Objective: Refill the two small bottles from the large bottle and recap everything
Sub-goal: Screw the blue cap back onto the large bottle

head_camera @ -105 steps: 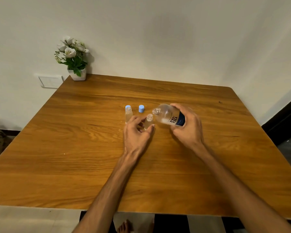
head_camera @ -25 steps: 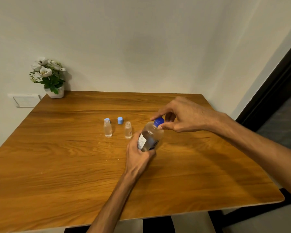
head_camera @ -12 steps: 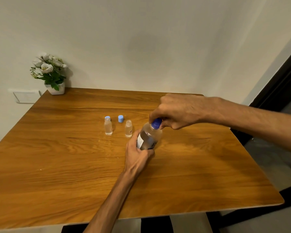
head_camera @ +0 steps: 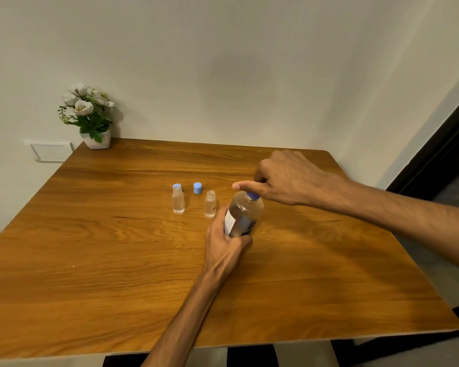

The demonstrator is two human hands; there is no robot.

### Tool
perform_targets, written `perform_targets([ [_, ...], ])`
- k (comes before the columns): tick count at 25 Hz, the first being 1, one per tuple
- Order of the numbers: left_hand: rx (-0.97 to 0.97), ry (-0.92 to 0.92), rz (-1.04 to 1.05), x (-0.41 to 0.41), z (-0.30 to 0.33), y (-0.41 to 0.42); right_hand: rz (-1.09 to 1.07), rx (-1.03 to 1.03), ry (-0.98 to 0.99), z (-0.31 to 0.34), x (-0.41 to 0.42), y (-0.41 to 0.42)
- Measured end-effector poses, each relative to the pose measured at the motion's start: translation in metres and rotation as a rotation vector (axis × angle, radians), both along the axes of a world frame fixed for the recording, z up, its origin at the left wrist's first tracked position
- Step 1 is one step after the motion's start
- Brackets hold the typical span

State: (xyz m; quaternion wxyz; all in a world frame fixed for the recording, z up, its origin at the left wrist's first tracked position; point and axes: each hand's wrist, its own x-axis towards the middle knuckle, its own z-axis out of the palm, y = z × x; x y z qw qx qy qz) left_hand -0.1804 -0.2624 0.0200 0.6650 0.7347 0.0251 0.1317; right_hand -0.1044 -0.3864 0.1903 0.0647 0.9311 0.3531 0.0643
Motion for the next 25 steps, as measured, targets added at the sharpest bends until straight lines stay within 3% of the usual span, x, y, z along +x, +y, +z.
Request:
perform_targets([
  [3, -0.008, -0.005, 0.007, 0.001, -0.004, 0.0, 0.086, 0.218, 0.003, -0.008, 0.001, -0.004],
  [5, 0.0, 0.0, 0.006, 0.0, -0.004, 0.0, 0.195, 0.245, -0.018, -0.011, -0.002, -0.004],
  [11, 0.001, 0.002, 0.022, 0.002, -0.005, -0.001, 0.295, -0.083, -0.013, 0.005, -0.012, -0.02],
  [16, -0.002, 0.007, 0.017, 0.0, -0.004, -0.002, 0.099, -0.12, -0.02, 0.004, -0.005, -0.005],
  [19, -0.021, -0.002, 0.007, 0.0, -0.003, 0.0, 0.146, -0.067, -0.067, 0.0, -0.005, -0.009],
  [21, -0.031, -0.01, 0.0, 0.001, -0.005, 0.0, 0.237, -0.005, 0.052, 0.002, -0.006, -0.016],
  [23, -0.023, -0.006, -0.001, 0.002, -0.005, 0.0, 0.266, -0.047, 0.142, 0.007, -0.006, -0.02],
  [25, -0.011, -0.014, -0.001, 0.002, -0.005, 0.0, 0.24, -0.104, 0.109, 0.007, -0.007, -0.018],
])
